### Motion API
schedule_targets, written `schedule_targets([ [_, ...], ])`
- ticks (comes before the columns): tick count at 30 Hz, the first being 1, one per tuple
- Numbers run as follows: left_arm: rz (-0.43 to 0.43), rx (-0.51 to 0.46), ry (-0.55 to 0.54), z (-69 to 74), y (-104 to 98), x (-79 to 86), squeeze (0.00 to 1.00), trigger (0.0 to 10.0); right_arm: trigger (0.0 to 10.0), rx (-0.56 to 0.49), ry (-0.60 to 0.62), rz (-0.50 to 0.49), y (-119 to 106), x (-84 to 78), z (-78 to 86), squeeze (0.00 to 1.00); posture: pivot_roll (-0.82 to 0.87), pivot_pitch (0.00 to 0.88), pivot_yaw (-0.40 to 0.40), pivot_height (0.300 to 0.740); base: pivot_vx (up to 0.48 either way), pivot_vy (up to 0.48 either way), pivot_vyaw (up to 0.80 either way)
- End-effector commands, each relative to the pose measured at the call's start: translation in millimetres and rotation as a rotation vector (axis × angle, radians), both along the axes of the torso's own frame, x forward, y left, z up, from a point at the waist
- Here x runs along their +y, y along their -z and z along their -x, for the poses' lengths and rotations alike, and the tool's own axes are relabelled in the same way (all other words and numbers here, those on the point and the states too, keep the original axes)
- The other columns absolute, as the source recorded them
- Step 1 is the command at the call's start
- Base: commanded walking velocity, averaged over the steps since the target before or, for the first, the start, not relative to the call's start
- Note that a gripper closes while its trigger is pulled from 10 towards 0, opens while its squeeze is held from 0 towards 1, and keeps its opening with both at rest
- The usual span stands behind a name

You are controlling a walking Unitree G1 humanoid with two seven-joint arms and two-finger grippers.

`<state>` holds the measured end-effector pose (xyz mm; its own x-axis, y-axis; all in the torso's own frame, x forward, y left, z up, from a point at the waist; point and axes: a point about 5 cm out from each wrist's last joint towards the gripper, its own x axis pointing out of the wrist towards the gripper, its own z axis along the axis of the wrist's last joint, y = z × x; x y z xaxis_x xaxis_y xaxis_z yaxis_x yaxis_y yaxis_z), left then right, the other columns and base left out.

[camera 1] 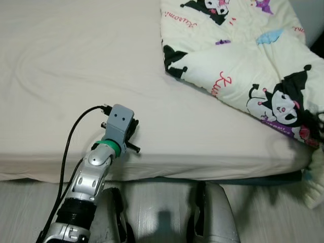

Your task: Clean up the room

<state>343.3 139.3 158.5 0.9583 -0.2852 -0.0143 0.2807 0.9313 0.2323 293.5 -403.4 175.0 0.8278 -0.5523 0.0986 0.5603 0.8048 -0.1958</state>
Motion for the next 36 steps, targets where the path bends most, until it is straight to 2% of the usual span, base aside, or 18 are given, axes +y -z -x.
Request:
schedule_targets([
  [1, -0.003, 0.044, -0.002, 5.0, 11, 2.4, 0.0, 10.0, 10.0, 0.018, 0.022, 0.031, 3, -6.6, 7.7, 1.0, 0.0, 0.325, 0.102, 0.555, 0.0, 0.0, 0.0],
  [4, -0.006, 0.047, 0.004, 5.6, 11, 0.8, 0.0, 10.0, 10.0, -0.021, -0.04, 0.014, 0, -3.7, 5.6, 1.0, 0.0, 0.325, 0.102, 0.555, 0.0, 0.0, 0.0],
  [7, -0.006, 0.047, 0.004, 5.6, 11, 0.8, 0.0, 10.0, 10.0, -0.021, -0.04, 0.014, 0, -3.7, 5.6, 1.0, 0.0, 0.325, 0.102, 0.555, 0.0, 0.0, 0.0],
  [8, -0.007, 0.042, 0.007, 4.6, 9, -0.4, 0.0, 10.0, 10.0, 0.005, -0.108, 0.006, 6, 7.9, -3.3, 0.82, 0.0, 0.321, 0.106, 0.555, 0.0, 0.0, 0.0],
  [9, -0.007, 0.042, 0.007, 4.6, 9, -0.4, 0.0, 10.0, 10.0, 0.005, -0.108, 0.006, 6, 7.9, -3.3, 0.82, 0.0, 0.321, 0.106, 0.555, 0.0, 0.0, 0.0],
  [10, -0.009, 0.037, 0.004, 4.0, 7, 0.8, 0.0, 10.0, 10.0, 0.028, -0.154, -0.024, 13, 19.2, -11.5, 0.0, 0.01, 0.319, 0.107, 0.555, 0.0, 0.0, 0.0],
  [12, -0.009, 0.037, 0.004, 4.0, 7, 0.8, 0.0, 10.0, 10.0, 0.028, -0.154, -0.024, 13, 19.2, -11.5, 0.0, 0.01, 0.319, 0.107, 0.555, 0.0, 0.0, 0.0],
  [14, -0.01, 0.037, 0.002, 4.2, 7, 2.1, 0.0, 10.0, 10.0, 0.023, -0.165, -0.059, 15, 22.4, -14.0, 0.0, 0.02, 0.316, 0.108, 0.555, 0.0, 0.0, 0.0],
  [15, -0.012, 0.037, 0.001, 5.0, 7, 3.1, 0.0, 10.0, 10.0, 0.018, -0.173, -0.107, 19, 24.7, -15.7, 0.0, 0.02, 0.316, 0.108, 0.555, 0.0, 0.0, 0.0],
  [16, -0.012, 0.037, 0.001, 5.0, 7, 3.1, 0.0, 10.0, 10.0, 0.018, -0.173, -0.107, 19, 24.7, -15.7, 0.0, 0.02, 0.316, 0.108, 0.555, 0.0, 0.0, 0.0],
  [17, -0.015, 0.039, -0.002, 6.8, 7, 4.7, 0.0, 10.0, 10.0, 0.0, -0.162, -0.228, 28, 26.1, -15.3, 0.0, 0.03, 0.313, 0.109, 0.555, 0.0, 0.0, 0.0],
  [18, -0.015, 0.04, -0.002, 7.3, 8, 5.0, 0.0, 10.0, 10.0, -0.006, -0.155, -0.26, 31, 25.8, -14.3, 0.0, 0.03, 0.313, 0.109, 0.555, 0.0, 0.0, 0.0],
  [22, -0.016, 0.041, -0.003, 7.8, 8, 5.2, 0.0, 10.0, 10.0, 0.014, -0.108, -0.258, 37, 21.0, -8.4, 0.0, 0.03, 0.31, 0.109, 0.555, 0.0, 0.0, 0.0],
  [23, -0.016, 0.042, -0.001, 7.8, 8, 4.8, 0.0, 10.0, 3.5, 0.027, -0.09, -0.245, 39, 18.4, -5.2, 0.0, 0.03, 0.31, 0.109, 0.555, 0.0, 0.0, 0.0],
  [24, -0.017, 0.043, 0.002, 7.7, 8, 3.9, 0.0, 10.0, 0.0, 0.046, -0.061, -0.222, 41, 14.5, -0.7, 0.0, 0.03, 0.307, 0.113, 0.555, 0.0, 0.0, 0.0],
  [30, -0.011, 0.045, 0.008, 6.7, 8, 0.9, 0.0, 10.0, 0.0, 0.031, -0.022, -0.177, 38, 7.5, 6.0, 0.0, 0.01, 0.304, 0.112, 0.555, 0.0, 0.0, 0.0],
  [36, -0.007, 0.047, 0.012, 6.1, 9, -1.5, 0.0, 10.0, 0.0, 0.006, -0.006, -0.173, 35, 3.6, 8.2, 0.0, 0.01, 0.302, 0.109, 0.555, 0.0, 0.0, 0.0],
])
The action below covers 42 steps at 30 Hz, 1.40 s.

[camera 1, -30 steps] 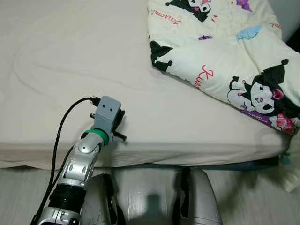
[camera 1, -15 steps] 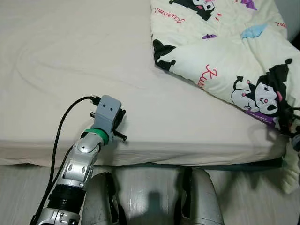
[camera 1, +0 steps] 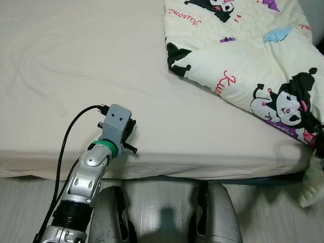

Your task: Clean up the room

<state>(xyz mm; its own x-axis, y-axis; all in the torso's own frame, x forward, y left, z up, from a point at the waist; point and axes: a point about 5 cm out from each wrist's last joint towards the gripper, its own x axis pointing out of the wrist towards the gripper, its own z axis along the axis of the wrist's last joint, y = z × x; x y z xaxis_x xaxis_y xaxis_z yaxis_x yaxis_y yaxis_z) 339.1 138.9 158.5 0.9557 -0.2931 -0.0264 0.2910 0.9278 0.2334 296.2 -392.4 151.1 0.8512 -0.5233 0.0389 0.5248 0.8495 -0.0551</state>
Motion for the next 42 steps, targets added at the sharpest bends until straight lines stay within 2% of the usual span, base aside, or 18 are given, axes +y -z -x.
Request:
schedule_targets([
  [1, -0.002, 0.036, 0.004, 2.0, 9, -1.1, 0.0, 10.0, 0.0, 0.036, 0.038, -0.021, 11, -7.3, 10.9, 0.0, 0.01, 0.302, 0.109, 0.555, 0.0, 0.0, 0.0],
  [14, 0.014, 0.038, 0.004, 2.2, 10, -4.8, 0.0, 10.0, 0.0, -0.064, -0.091, -0.022, -5, 6.2, -5.0, 0.0, -0.01, 0.298, 0.093, 0.555, 0.0, 0.0, 0.0],
  [15, 0.018, 0.038, 0.005, 2.2, 10, -6.0, 0.0, 10.0, 0.0, -0.12, -0.203, -0.022, -12, 22.1, -16.6, 0.0, -0.01, 0.298, 0.093, 0.555, 0.0, 0.0, 0.0],
  [16, 0.018, 0.038, 0.005, 2.2, 10, -6.0, 0.0, 10.0, 0.0, -0.12, -0.203, -0.022, -12, 22.1, -16.6, 0.0, -0.01, 0.298, 0.093, 0.555, 0.0, 0.0, 0.0],
  [17, 0.021, 0.039, 0.006, 2.3, 10, -6.3, 0.0, 10.0, 0.0, -0.171, -0.333, -0.025, -19, 42.2, -28.9, 0.0, -0.01, 0.298, 0.093, 0.555, 0.0, 0.0, 0.0],
  [20, 0.022, 0.039, 0.006, 2.3, 11, -6.5, 0.0, 10.0, 0.0, -0.206, -0.422, -0.026, -24, 56.5, -36.3, 0.0, -0.01, 0.298, 0.093, 0.555, 0.0, 0.0, 0.0],
  [21, 0.024, 0.041, 0.01, 2.8, 11, -7.3, 0.0, 10.0, 0.3, -0.21, -0.619, -0.005, -26, 91.2, -47.1, 0.0, -0.03, 0.296, 0.083, 0.555, 0.0, 0.0, 0.0],
  [22, 0.021, 0.042, 0.02, 3.3, 11, -9.0, 0.0, 10.0, 10.0, -0.188, -0.814, 0.008, -24, 128.5, -50.8, 0.0, -0.04, 0.294, 0.076, 0.555, 0.0, 0.0, 0.0],
  [23, 0.021, 0.042, 0.02, 3.3, 11, -9.0, 0.0, 10.0, 10.0, -0.188, -0.814, 0.008, -24, 128.5, -50.8, 0.0, -0.04, 0.294, 0.076, 0.555, 0.0, 0.0, 0.0],
  [25, 0.018, 0.041, 0.042, 3.5, 11, -12.5, 0.0, 10.0, 10.0, -0.08, -1.157, 0.042, -6, 198.7, -35.1, 0.0, -0.04, 0.294, 0.07, 0.555, 0.0, 0.0, 0.0],
  [29, 0.018, 0.036, 0.056, 2.8, 9, -14.7, 0.0, 10.0, 10.0, 0.027, -1.316, 0.064, 15, 226.8, -12.9, 0.0, -0.05, 0.294, 0.066, 0.555, 0.0, 0.0, 0.0],
  [32, 0.019, 0.032, 0.06, 1.8, 8, -15.8, 0.0, 10.0, 10.0, 0.113, -1.383, 0.093, 33, 232.0, 3.0, 0.0, -0.06, 0.294, 0.059, 0.555, 0.0, 0.0, 0.0],
  [34, 0.025, 0.022, 0.069, -0.3, 4, -18.0, 0.0, 10.0, 10.0, 0.285, -1.507, 0.16, 62, 230.3, 42.1, 0.0, -0.06, 0.294, 0.055, 0.555, 0.0, 0.0, 0.0],
  [36, 0.025, 0.022, 0.069, -0.3, 4, -18.0, 0.0, 10.0, 10.0, 0.285, -1.507, 0.16, 62, 230.3, 42.1, 0.0, -0.06, 0.294, 0.055, 0.555, 0.0, 0.0, 0.0],
  [37, 0.027, 0.02, 0.072, -0.9, 4, -19.3, 0.0, 10.0, 10.0, 0.311, -1.535, 0.162, 65, 226.6, 56.7, 0.0, -0.08, 0.295, 0.047, 0.555, 0.0, 0.0, 0.0],
  [39, 0.033, 0.021, 0.075, -1.6, 4, -22.0, 0.0, 10.0, 10.0, 0.19, -1.336, 0.162, 43, 204.5, 44.7, 0.0, -0.1, 0.297, 0.045, 0.555, 0.0, 0.0, 0.0],
  [40, 0.033, 0.021, 0.075, -1.6, 4, -22.0, 0.0, 10.0, 10.0, 0.19, -1.336, 0.162, 43, 204.5, 44.7, 0.0, -0.1, 0.297, 0.045, 0.555, 0.0, 0.0, 0.0],
  [42, 0.037, 0.025, 0.078, -1.4, 6, -24.7, 0.0, 10.0, 10.0, 0.041, -1.034, 0.143, 16, 173.5, 20.3, 0.0, -0.1, 0.297, 0.045, 0.555, 0.0, 0.0, 0.0],
])
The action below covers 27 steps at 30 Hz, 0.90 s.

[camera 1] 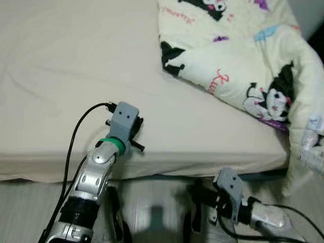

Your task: Clean up the room

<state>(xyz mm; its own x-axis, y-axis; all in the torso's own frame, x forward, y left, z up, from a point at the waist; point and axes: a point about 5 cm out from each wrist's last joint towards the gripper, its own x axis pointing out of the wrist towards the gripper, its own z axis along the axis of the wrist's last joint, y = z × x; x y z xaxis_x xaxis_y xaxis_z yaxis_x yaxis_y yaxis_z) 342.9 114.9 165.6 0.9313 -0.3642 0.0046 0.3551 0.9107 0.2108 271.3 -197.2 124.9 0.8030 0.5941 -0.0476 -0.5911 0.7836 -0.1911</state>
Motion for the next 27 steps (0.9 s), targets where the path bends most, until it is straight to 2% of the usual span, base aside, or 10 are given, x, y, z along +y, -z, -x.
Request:
schedule_targets([
  [1, 0.005, 0.047, 0.006, 2.6, 13, -2.1, 0.0, 10.0, 10.0, -0.111, 0.302, -0.077, -25, -40.2, -15.9, 0.06, -0.1, 0.3, 0.055, 0.555, 0.0, 0.0, 0.0],
  [2, 0.006, 0.048, 0.008, 2.5, 13, -3.5, 0.0, 10.0, 10.0, -0.194, 0.456, -0.109, -39, -58.6, -25.8, 1.0, -0.1, 0.3, 0.055, 0.555, 0.0, 0.0, 0.0],
  [6, 0.011, 0.046, 0.008, 2.0, 11, -4.2, 0.0, 10.0, 10.0, -0.33, 0.686, -0.142, -60, -87.1, -38.9, 1.0, -0.07, 0.298, 0.069, 0.555, 0.0, 0.0, 0.0],
  [16, -0.004, 0.041, -0.002, 2.4, 10, 2.1, 0.0, 10.0, 10.0, -0.306, 0.875, -0.132, -71, -114.1, -64.5, 1.0, -0.03, 0.291, 0.08, 0.555, 0.0, 0.0, 0.0],
  [17, -0.008, 0.041, -0.005, 2.4, 10, 3.6, 0.0, 10.0, 10.0, -0.345, 0.931, -0.027, -80, -118.8, -70.0, 1.0, -0.02, 0.286, 0.081, 0.555, 0.0, 0.0, 0.0],
  [18, -0.008, 0.041, -0.005, 2.4, 10, 3.6, 0.0, 10.0, 10.0, -0.345, 0.931, -0.027, -80, -118.8, -70.0, 1.0, -0.02, 0.286, 0.081, 0.555, 0.0, 0.0, 0.0],
  [19, -0.01, 0.04, -0.009, 2.6, 10, 5.1, 0.0, 10.0, 10.0, -0.455, 0.976, 0.156, -102, -122.9, -75.2, 1.0, -0.02, 0.28, 0.079, 0.555, 0.0, 0.0, 0.0],
  [20, -0.01, 0.039, -0.01, 2.7, 10, 5.0, 0.0, 10.0, 10.0, -0.52, 0.995, 0.2, -115, -125.8, -75.4, 1.0, -0.02, 0.28, 0.079, 0.555, 0.0, 0.0, 0.0],
  [22, -0.009, 0.039, -0.012, 3.3, 10, 5.1, 0.0, 10.0, 10.0, -0.598, 1.001, 0.218, -134, -129.4, -73.6, 1.0, -0.02, 0.277, 0.076, 0.555, 0.0, 0.0, 0.0],
  [27, -0.008, 0.04, -0.011, 3.9, 11, 4.6, 0.0, 10.0, 10.0, -0.579, 1.061, 0.2, -138, -149.4, -64.1, 1.0, -0.02, 0.277, 0.076, 0.555, 0.0, 0.0, 0.0],
])
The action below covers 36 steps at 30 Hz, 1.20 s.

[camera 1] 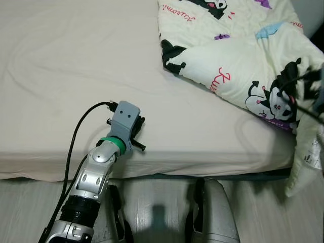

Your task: Clean up the room

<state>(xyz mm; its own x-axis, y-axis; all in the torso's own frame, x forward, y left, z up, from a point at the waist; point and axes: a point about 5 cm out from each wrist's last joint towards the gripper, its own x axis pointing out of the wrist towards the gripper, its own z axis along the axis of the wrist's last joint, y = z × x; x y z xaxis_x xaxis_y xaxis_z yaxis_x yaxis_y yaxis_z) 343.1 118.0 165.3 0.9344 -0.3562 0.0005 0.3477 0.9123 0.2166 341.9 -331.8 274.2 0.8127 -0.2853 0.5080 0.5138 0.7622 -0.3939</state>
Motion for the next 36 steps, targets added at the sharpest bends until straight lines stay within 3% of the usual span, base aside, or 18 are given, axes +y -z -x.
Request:
schedule_targets([
  [1, -0.001, 0.039, -0.003, 4.0, 11, 1.5, 0.0, 10.0, 10.0, 0.041, 0.05, -0.039, 11, -14.9, 6.5, 1.0, -0.02, 0.277, 0.076, 0.555, 0.0, 0.0, 0.0],
  [2, -0.002, 0.039, 0.002, 4.2, 11, 0.7, 0.0, 10.0, 10.0, 0.072, 0.099, -0.109, 22, -34.6, 15.9, 0.0, -0.02, 0.277, 0.081, 0.555, 0.0, 0.0, 0.0],
  [3, -0.002, 0.039, 0.002, 4.2, 11, 0.7, 0.0, 10.0, 10.0, 0.072, 0.099, -0.109, 22, -34.6, 15.9, 0.0, -0.02, 0.277, 0.081, 0.555, 0.0, 0.0, 0.0],
  [6, -0.005, 0.039, 0.009, 3.4, 10, 0.1, 0.0, 10.0, 10.0, 0.111, 0.098, -0.32, 45, -53.5, 23.5, 0.0, -0.03, 0.277, 0.09, 0.555, 0.0, 0.0, 0.0],
  [10, -0.006, 0.038, 0.011, 2.8, 10, 0.2, 0.0, 10.0, 10.0, 0.126, 0.103, -0.37, 54, -56.2, 25.0, 0.0, -0.02, 0.276, 0.096, 0.555, 0.0, 0.0, 0.0],
  [13, -0.01, 0.032, 0.01, 1.1, 7, 1.4, 0.0, 10.0, 10.0, 0.244, 0.043, -0.56, 88, -53.2, 23.0, 0.0, -0.02, 0.276, 0.1, 0.555, 0.0, 0.0, 0.0],
  [15, -0.01, 0.032, 0.01, 1.1, 7, 1.4, 0.0, 10.0, 10.0, 0.244, 0.043, -0.56, 88, -53.2, 23.0, 0.0, -0.02, 0.276, 0.1, 0.555, 0.0, 0.0, 0.0],
  [17, -0.011, 0.03, 0.009, 1.0, 6, 2.0, 0.0, 10.0, 10.0, 0.284, -0.011, -0.598, 97, -48.0, 21.2, 0.0, -0.01, 0.275, 0.102, 0.555, 0.0, 0.0, 0.0],
  [21, -0.014, 0.027, 0.0, 2.2, 5, 4.8, 0.0, 10.0, 10.0, 0.354, -0.339, -0.762, 117, -28.6, 18.3, 0.0, 0.0, 0.28, 0.102, 0.555, 0.0, 0.0, 0.0],
  [22, -0.013, 0.027, 0.0, 2.4, 5, 5.0, 0.0, 10.0, 10.0, 0.353, -0.391, -0.777, 118, -26.7, 18.3, 0.0, 0.0, 0.28, 0.102, 0.555, 0.0, 0.0, 0.0],
  [30, -0.013, 0.03, 0.003, 2.9, 6, 4.2, 0.0, 10.0, 10.0, 0.367, -0.419, -0.716, 114, -24.7, 17.3, 0.0, 0.0, 0.28, 0.102, 0.555, 0.0, 0.0, 0.0],
  [35, -0.009, 0.029, 0.006, 2.6, 5, 3.0, 0.0, 10.0, 10.0, 0.372, -0.301, -0.632, 111, -29.3, 17.0, 0.0, 0.0, 0.285, 0.103, 0.555, 0.0, 0.0, 0.0],
  [36, -0.008, 0.029, 0.006, 2.7, 6, 2.9, 0.0, 10.0, 6.1, 0.366, -0.281, -0.62, 110, -30.4, 17.1, 0.0, 0.0, 0.285, 0.103, 0.555, 0.0, 0.0, 0.0],
])
